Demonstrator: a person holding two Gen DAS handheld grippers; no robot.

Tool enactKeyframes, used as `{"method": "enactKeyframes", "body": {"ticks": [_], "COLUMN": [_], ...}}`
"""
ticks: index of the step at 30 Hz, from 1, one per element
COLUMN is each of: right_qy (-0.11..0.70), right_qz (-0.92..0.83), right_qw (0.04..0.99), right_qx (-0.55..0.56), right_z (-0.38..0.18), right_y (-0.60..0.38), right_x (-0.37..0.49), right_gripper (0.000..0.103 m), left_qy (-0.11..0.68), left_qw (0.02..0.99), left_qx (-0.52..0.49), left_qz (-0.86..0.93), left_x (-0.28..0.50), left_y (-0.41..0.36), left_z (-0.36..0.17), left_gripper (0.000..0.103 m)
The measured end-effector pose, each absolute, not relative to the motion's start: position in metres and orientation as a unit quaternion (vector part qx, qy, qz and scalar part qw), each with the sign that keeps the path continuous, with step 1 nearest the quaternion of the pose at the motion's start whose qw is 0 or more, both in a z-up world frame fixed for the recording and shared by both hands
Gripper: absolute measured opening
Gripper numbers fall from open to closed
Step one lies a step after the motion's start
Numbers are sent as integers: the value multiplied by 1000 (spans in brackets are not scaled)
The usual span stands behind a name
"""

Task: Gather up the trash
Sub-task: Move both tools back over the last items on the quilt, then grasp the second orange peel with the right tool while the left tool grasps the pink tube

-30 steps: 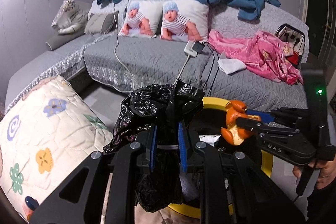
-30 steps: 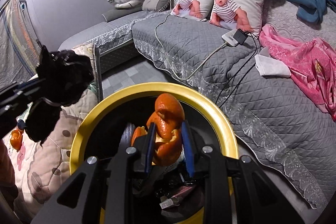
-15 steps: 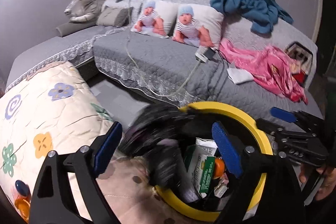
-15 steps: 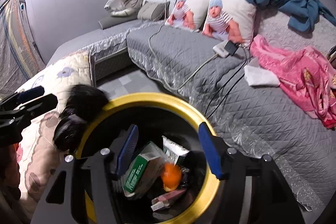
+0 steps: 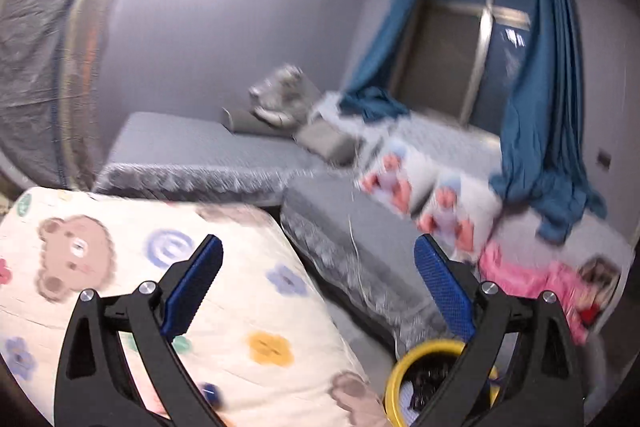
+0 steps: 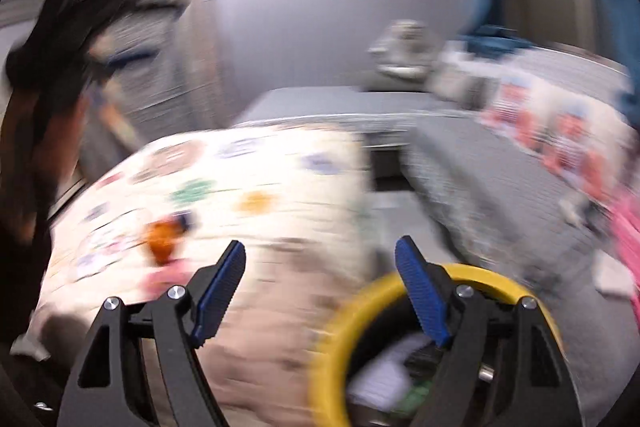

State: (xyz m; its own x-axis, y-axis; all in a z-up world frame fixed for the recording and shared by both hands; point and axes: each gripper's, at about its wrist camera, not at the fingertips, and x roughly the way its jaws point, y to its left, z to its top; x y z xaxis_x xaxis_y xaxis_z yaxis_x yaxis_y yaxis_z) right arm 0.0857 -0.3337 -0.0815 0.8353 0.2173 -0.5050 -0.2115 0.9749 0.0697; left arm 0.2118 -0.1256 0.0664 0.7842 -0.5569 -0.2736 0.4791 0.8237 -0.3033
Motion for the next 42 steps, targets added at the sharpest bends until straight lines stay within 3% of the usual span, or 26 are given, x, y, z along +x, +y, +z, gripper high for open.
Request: {"method": "enactKeyframes", "body": {"ticks": [8,15,26,33,36,42], "right_qy": [337,382,444,456,451,443], "right_qz": [224,225,202,199,215,248], "right_qw": [912,892,866,863,865,859], "right_qx": [-70,-92,-107,-85,-51,63], "right_z": [-103,-130,-160,-164,-158,-135], "right_y": [-206,-159,-136,-144,-155,-207], "right_x": [150,184,219,225,222,195], "right_gripper": [74,63,52,42,32,30], "left_qy": [166,193,220,241,266,289], "left_qw": [952,965,891,844,829,803], "left_qx": [-168,-74,117,142,145,171], "left_qz": [-195,-159,-379,-457,-471,-493], "left_x": [217,222,230,232,244,259], "left_y": [20,68,31,-7,-21,-48], "left_z": [100,40,-61,-82,-94,-118], "left_gripper": [94,95,95,95,94,94]}}
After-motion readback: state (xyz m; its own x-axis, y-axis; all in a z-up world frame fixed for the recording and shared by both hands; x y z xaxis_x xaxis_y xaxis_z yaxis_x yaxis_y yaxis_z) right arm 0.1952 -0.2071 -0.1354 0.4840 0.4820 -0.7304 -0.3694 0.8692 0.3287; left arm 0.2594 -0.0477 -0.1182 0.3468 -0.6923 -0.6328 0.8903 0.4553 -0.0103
